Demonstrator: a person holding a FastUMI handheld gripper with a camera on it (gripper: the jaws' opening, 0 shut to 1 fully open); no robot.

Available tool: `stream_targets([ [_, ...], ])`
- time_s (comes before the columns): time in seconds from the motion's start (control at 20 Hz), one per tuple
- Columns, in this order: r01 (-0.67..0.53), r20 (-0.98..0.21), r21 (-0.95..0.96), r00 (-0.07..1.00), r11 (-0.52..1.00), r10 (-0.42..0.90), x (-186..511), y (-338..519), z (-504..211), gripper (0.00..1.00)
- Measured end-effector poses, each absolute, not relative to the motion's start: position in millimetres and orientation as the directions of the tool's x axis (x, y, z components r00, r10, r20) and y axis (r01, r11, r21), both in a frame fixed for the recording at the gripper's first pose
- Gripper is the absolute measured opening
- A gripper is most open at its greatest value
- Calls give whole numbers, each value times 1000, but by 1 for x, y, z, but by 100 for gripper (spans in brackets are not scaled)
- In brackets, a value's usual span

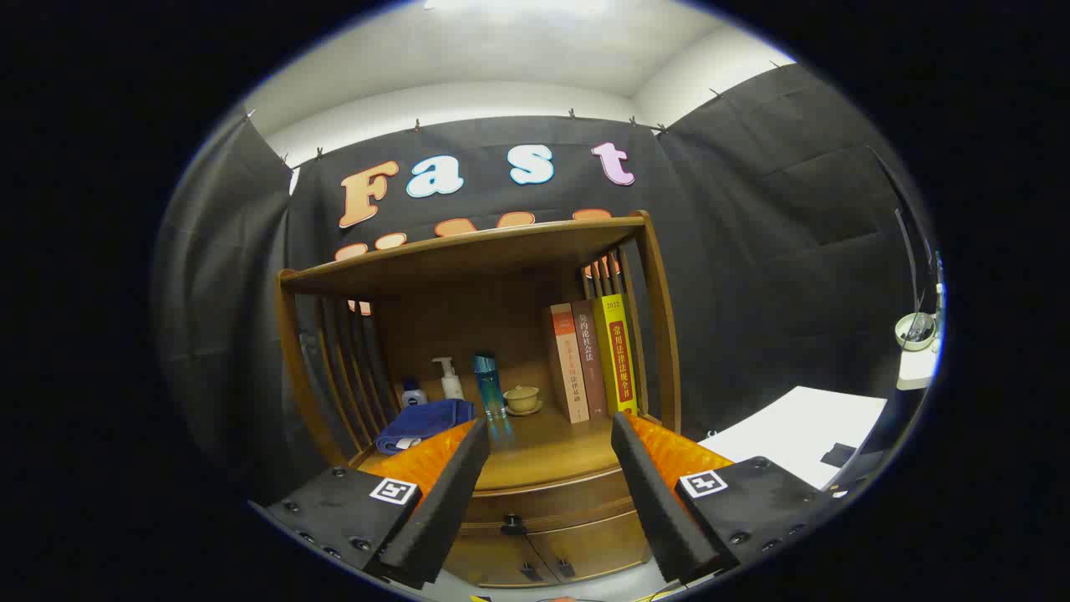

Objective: Pull open the drawer, take out the items inside it, and place them on the countertop above the cabinet.

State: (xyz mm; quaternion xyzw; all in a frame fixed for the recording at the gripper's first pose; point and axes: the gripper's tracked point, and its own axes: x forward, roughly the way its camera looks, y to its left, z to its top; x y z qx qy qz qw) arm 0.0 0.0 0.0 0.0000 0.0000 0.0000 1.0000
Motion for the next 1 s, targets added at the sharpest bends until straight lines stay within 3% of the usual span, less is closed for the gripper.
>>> stream_targets([
  [1.0,3,0,-7,1000,1000,-3,5,-8,-10,98],
])
